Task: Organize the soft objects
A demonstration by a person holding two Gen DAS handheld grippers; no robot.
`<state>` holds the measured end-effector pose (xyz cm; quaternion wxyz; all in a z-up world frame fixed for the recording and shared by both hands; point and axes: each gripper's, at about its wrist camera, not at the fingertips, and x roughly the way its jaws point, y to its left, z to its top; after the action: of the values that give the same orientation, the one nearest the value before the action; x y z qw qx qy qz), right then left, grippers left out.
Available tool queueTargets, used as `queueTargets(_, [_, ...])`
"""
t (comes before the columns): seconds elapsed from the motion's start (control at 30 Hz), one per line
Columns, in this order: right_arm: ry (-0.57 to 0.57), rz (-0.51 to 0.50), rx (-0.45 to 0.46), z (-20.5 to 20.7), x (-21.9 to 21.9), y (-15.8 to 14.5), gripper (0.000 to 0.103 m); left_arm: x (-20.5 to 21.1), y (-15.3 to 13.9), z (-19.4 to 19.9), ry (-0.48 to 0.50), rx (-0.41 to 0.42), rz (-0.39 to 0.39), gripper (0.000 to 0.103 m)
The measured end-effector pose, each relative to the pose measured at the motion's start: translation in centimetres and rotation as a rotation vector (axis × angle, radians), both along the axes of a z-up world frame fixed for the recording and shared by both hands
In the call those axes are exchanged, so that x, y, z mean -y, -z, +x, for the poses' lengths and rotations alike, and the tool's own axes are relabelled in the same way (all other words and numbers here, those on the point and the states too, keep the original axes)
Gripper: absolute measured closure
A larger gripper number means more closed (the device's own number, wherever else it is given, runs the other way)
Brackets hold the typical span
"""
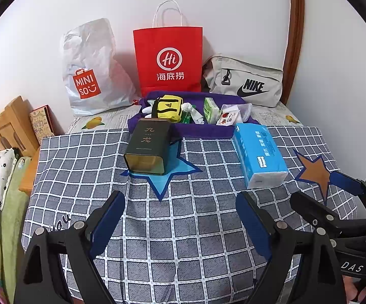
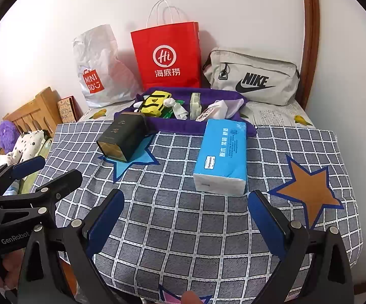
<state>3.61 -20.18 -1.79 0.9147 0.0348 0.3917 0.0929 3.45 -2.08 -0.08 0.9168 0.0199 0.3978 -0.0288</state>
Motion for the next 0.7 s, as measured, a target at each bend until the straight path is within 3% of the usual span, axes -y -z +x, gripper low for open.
queueTargets(0.7, [-0.002,0.004,-0.005,-0.10,0.12,0.00,0.006,-0.06,-0.01,-0.13,-0.002,-0.001,0.012,0.014])
